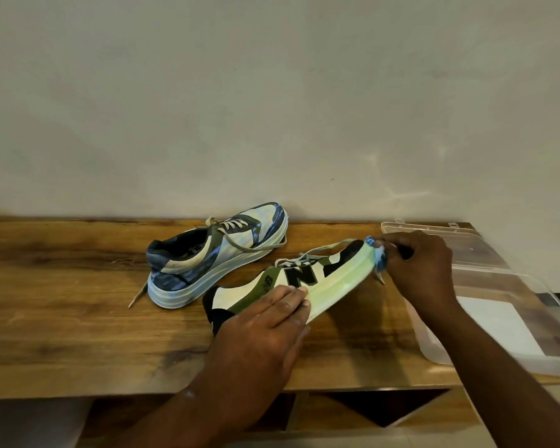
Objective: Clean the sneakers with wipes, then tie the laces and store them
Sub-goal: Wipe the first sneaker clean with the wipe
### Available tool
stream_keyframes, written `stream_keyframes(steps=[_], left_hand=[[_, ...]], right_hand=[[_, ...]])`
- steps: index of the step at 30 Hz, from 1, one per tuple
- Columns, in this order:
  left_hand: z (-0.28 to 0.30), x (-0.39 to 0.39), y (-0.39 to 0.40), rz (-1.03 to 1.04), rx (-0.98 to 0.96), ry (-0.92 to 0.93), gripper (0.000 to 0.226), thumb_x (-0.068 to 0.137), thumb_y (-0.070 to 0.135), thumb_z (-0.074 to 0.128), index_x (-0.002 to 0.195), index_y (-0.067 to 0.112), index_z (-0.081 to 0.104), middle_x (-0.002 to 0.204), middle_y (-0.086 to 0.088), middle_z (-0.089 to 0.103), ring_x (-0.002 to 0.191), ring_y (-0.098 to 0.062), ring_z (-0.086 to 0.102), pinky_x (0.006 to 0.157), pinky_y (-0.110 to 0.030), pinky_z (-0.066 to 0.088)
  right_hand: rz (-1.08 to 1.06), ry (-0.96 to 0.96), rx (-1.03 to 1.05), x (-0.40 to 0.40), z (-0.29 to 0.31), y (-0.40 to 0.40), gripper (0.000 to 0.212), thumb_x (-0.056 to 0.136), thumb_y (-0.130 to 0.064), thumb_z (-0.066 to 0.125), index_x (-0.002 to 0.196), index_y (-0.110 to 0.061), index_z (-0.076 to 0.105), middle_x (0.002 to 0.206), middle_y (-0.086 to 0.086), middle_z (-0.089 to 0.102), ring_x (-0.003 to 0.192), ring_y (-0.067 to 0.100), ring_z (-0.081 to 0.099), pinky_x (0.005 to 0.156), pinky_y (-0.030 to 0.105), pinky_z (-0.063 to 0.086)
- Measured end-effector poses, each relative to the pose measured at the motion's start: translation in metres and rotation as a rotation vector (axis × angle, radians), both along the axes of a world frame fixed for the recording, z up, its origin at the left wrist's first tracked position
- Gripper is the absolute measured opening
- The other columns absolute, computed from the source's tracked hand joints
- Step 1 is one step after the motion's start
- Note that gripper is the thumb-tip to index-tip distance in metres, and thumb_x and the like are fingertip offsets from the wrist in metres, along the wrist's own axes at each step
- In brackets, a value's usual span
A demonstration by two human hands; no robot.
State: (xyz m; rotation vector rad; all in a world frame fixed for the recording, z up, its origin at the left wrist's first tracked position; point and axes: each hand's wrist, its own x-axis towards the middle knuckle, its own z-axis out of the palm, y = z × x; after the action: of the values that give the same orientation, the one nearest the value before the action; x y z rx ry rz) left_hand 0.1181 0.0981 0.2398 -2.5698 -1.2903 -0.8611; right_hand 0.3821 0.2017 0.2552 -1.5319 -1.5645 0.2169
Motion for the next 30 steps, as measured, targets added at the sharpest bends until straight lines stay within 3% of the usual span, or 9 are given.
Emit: stream_keyframes(steps=[3, 8, 15, 18, 20, 23, 27, 28, 30], left_hand=[[0.002, -0.003, 0.004, 0.030, -0.011, -0.028, 0.041, 0.097, 0.034, 0.051, 0.124, 0.015, 0.075, 0.134, 0.000, 0.070, 0.126, -0.013, 0.064, 0.100, -0.032, 0.056], [0.003, -0.004, 0.004, 0.020, -0.012, -0.048, 0.041, 0.096, 0.034, 0.052, 0.121, 0.015, 0.077, 0.132, 0.000, 0.071, 0.124, -0.013, 0.065, 0.100, -0.030, 0.056], [0.004, -0.003, 0.003, 0.029, -0.017, -0.029, 0.041, 0.096, 0.034, 0.050, 0.123, 0.016, 0.076, 0.133, 0.001, 0.070, 0.125, -0.014, 0.064, 0.099, -0.032, 0.057], [0.005, -0.003, 0.003, 0.030, 0.001, -0.019, 0.041, 0.095, 0.033, 0.051, 0.121, 0.015, 0.077, 0.131, 0.000, 0.071, 0.124, -0.014, 0.065, 0.099, -0.030, 0.055], [0.006, -0.003, 0.002, 0.022, 0.004, -0.018, 0.040, 0.095, 0.033, 0.051, 0.121, 0.015, 0.077, 0.132, -0.001, 0.071, 0.124, -0.014, 0.064, 0.099, -0.030, 0.055], [0.002, -0.001, 0.000, 0.002, 0.002, -0.004, 0.039, 0.097, 0.033, 0.053, 0.124, 0.015, 0.075, 0.136, -0.001, 0.069, 0.128, -0.014, 0.062, 0.104, -0.029, 0.053], [-0.002, -0.001, -0.001, -0.021, 0.006, -0.007, 0.037, 0.099, 0.032, 0.056, 0.126, 0.014, 0.074, 0.139, -0.003, 0.067, 0.131, -0.015, 0.060, 0.106, -0.031, 0.053], [-0.002, -0.001, -0.001, -0.022, 0.006, -0.009, 0.037, 0.099, 0.032, 0.056, 0.126, 0.014, 0.074, 0.139, -0.003, 0.067, 0.132, -0.015, 0.060, 0.106, -0.031, 0.053], [-0.003, -0.002, -0.001, -0.026, 0.014, -0.011, 0.037, 0.100, 0.031, 0.056, 0.126, 0.013, 0.074, 0.138, -0.003, 0.067, 0.132, -0.015, 0.059, 0.108, -0.030, 0.051]], right_hand=[[-0.023, 0.050, -0.057, -0.004, 0.001, 0.009, 0.023, 0.091, -0.001, 0.068, 0.107, -0.014, 0.080, 0.099, 0.003, 0.078, 0.084, 0.012, 0.067, 0.081, 0.028, 0.053], [0.071, -0.103, 0.024, -0.007, 0.009, -0.002, 0.022, 0.090, -0.004, 0.073, 0.100, -0.022, 0.082, 0.080, -0.022, 0.063, 0.073, 0.000, 0.058, 0.067, 0.011, 0.040], [0.350, -0.261, 0.103, -0.020, 0.009, -0.035, 0.018, 0.085, -0.015, 0.078, 0.101, -0.023, 0.083, 0.087, -0.010, 0.059, 0.081, 0.005, 0.058, 0.064, 0.011, 0.042], [0.255, -0.121, 0.077, -0.014, 0.007, -0.020, 0.020, 0.087, -0.009, 0.078, 0.100, -0.024, 0.083, 0.088, -0.009, 0.064, 0.084, 0.005, 0.061, 0.065, 0.009, 0.045], [0.154, -0.043, 0.050, -0.008, 0.006, -0.006, 0.020, 0.088, -0.008, 0.077, 0.099, -0.025, 0.080, 0.088, -0.003, 0.070, 0.079, 0.005, 0.062, 0.067, 0.015, 0.049], [0.016, 0.032, -0.052, -0.002, 0.003, 0.010, 0.018, 0.092, -0.005, 0.071, 0.105, -0.015, 0.080, 0.099, 0.007, 0.077, 0.079, 0.008, 0.063, 0.073, 0.020, 0.049], [-0.061, 0.144, -0.195, 0.002, -0.006, 0.019, 0.022, 0.097, -0.005, 0.065, 0.116, -0.008, 0.076, 0.109, 0.011, 0.076, 0.092, 0.024, 0.068, 0.086, 0.047, 0.060], [-0.059, 0.145, -0.206, 0.003, -0.006, 0.019, 0.023, 0.098, -0.005, 0.064, 0.117, -0.008, 0.076, 0.110, 0.011, 0.076, 0.092, 0.025, 0.068, 0.086, 0.048, 0.060], [-0.020, 0.024, -0.160, 0.003, -0.004, 0.015, 0.023, 0.098, -0.003, 0.062, 0.115, -0.008, 0.077, 0.110, 0.011, 0.075, 0.092, 0.021, 0.065, 0.083, 0.036, 0.055]])
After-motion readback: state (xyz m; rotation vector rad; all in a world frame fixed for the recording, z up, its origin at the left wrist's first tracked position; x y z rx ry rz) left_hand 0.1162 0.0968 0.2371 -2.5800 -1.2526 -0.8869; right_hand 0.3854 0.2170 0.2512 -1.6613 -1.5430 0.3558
